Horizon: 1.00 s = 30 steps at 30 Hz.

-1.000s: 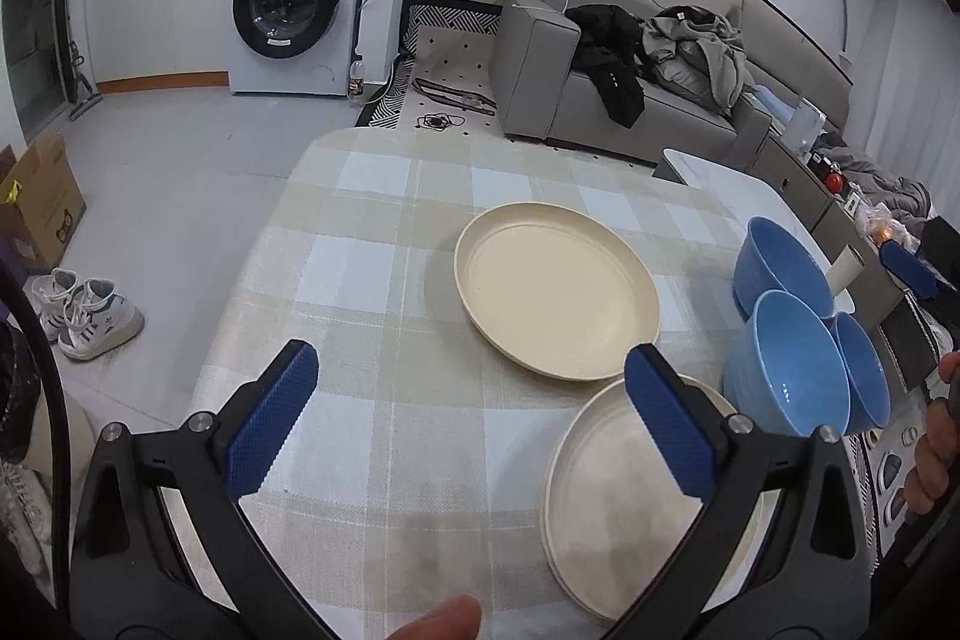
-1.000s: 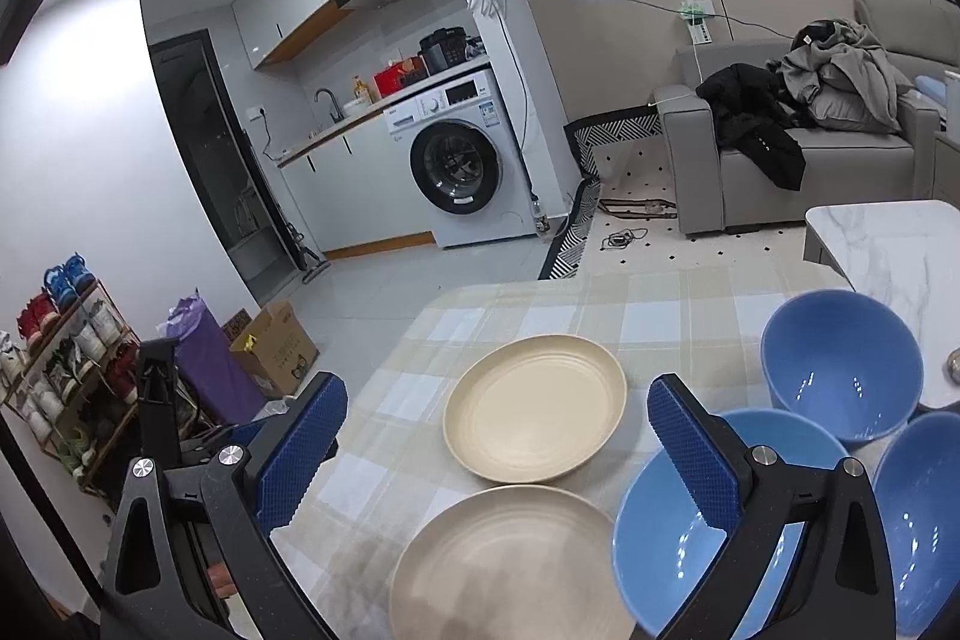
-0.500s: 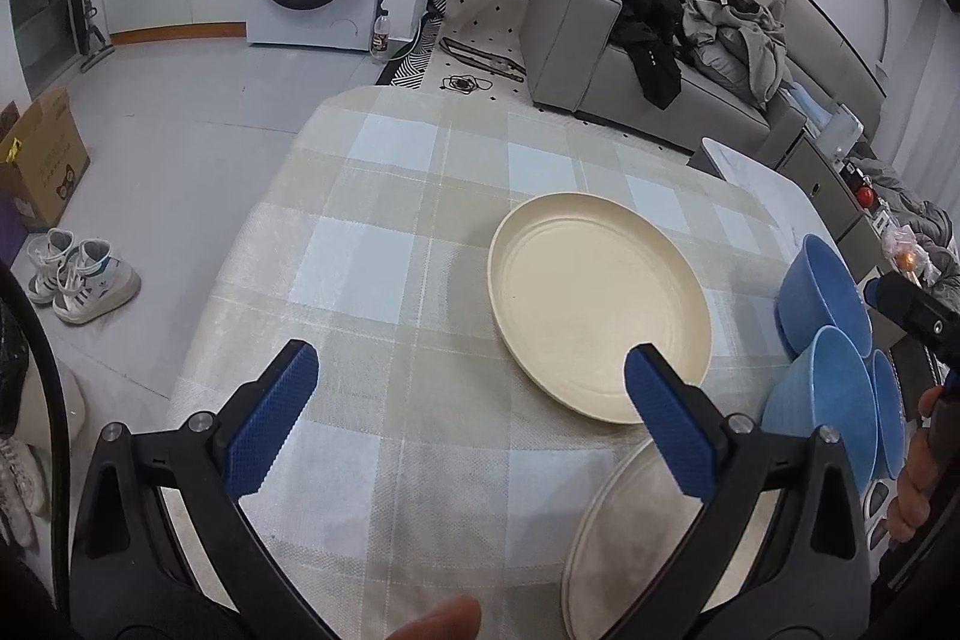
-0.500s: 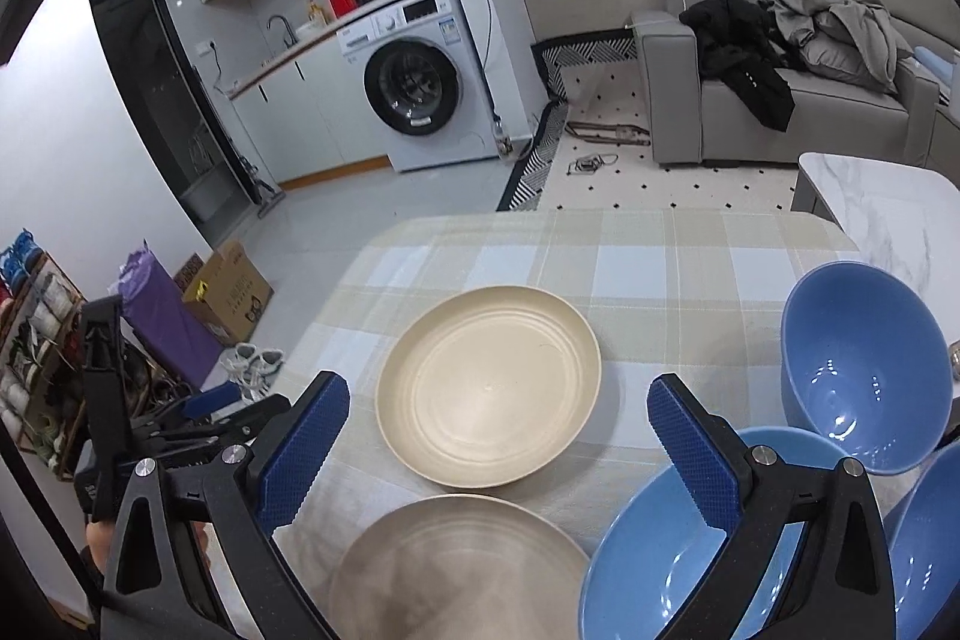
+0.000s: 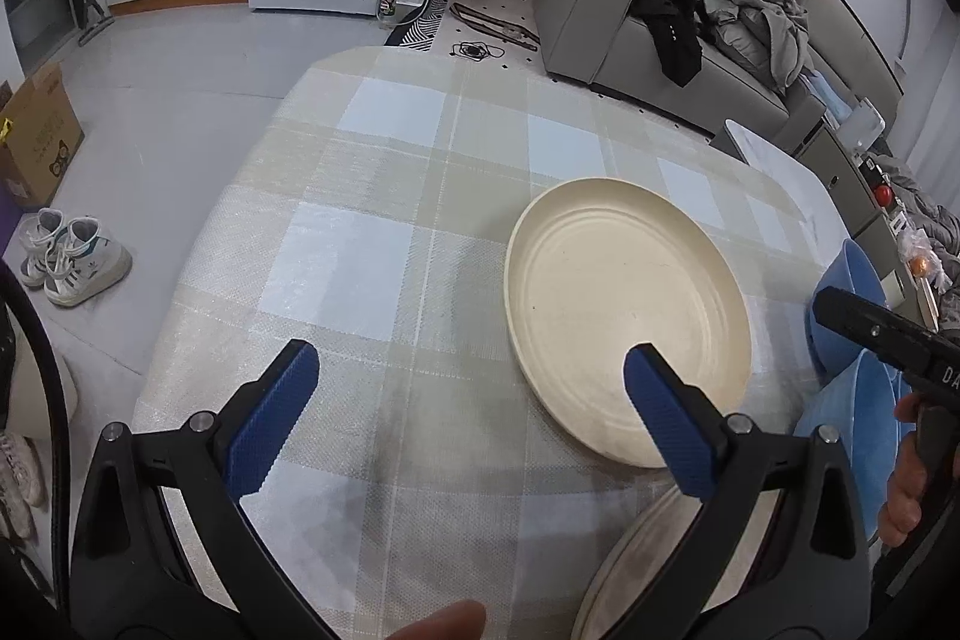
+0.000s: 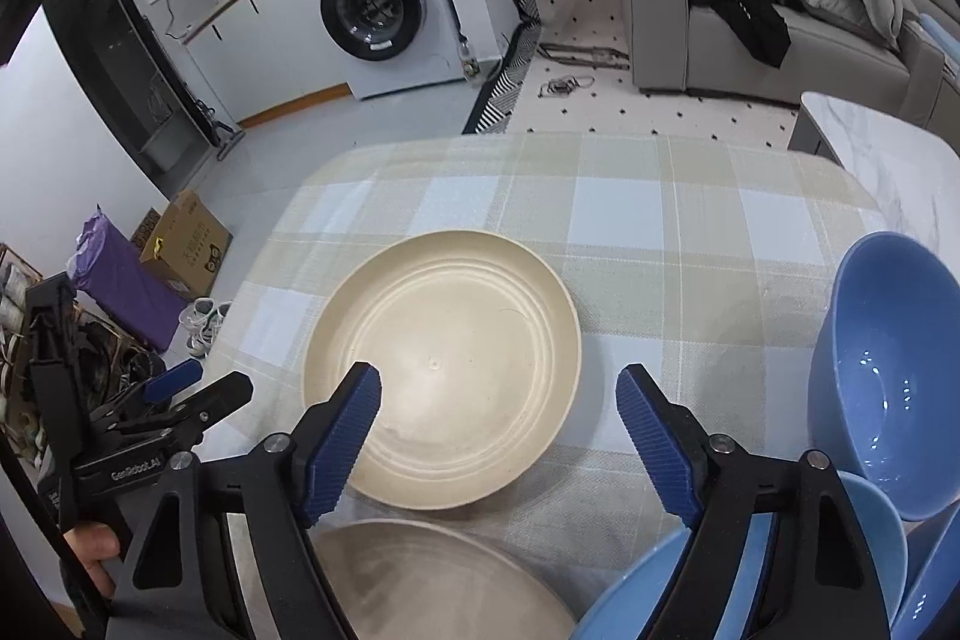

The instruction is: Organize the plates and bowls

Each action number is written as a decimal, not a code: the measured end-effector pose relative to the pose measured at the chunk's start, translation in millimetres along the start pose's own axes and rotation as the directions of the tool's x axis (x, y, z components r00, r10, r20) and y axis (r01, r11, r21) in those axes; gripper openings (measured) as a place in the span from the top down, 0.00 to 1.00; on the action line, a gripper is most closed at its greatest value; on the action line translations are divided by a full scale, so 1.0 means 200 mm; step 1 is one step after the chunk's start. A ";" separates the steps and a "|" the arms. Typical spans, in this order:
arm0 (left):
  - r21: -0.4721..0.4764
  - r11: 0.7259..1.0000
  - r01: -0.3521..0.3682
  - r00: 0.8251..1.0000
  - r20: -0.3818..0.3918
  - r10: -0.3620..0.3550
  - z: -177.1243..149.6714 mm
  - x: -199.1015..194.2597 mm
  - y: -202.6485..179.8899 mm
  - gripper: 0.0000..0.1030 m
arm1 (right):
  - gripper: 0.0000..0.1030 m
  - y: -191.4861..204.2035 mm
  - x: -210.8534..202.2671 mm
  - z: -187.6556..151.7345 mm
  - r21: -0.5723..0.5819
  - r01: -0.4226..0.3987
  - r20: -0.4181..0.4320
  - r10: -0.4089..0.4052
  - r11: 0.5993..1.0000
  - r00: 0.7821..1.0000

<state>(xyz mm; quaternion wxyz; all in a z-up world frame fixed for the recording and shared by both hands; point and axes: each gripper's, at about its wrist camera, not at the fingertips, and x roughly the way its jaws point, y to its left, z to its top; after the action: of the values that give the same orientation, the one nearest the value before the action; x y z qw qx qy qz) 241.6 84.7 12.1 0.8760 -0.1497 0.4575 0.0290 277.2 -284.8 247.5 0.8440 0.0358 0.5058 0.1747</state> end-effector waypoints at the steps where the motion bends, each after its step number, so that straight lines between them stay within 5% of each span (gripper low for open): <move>1: 0.000 1.000 0.001 1.000 -0.007 -0.001 0.01 0.02 0.00 0.05 | 0.22 -0.01 0.03 0.01 0.003 0.009 -0.013 -0.009 1.000 1.000; 6: -0.003 1.000 -0.003 0.999 -0.043 0.003 0.03 0.13 0.00 0.26 | 0.23 -0.02 0.14 0.02 0.024 0.034 -0.066 -0.032 0.999 0.997; 24: 0.004 1.000 0.015 0.991 -0.130 -0.015 0.04 0.43 -0.06 0.48 | 0.33 -0.01 0.44 0.00 0.065 0.194 -0.218 -0.176 0.979 0.960; 30: 0.048 0.999 0.007 0.992 -0.128 -0.001 0.05 0.46 -0.10 0.73 | 0.45 -0.01 0.48 -0.02 0.069 0.204 -0.233 -0.183 0.976 0.955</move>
<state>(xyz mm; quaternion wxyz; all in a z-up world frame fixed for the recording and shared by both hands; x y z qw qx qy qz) 306.6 60.6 -52.8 0.8484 -0.1311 0.5128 0.0066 315.9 -256.0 164.5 0.7918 0.0051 0.6067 0.0703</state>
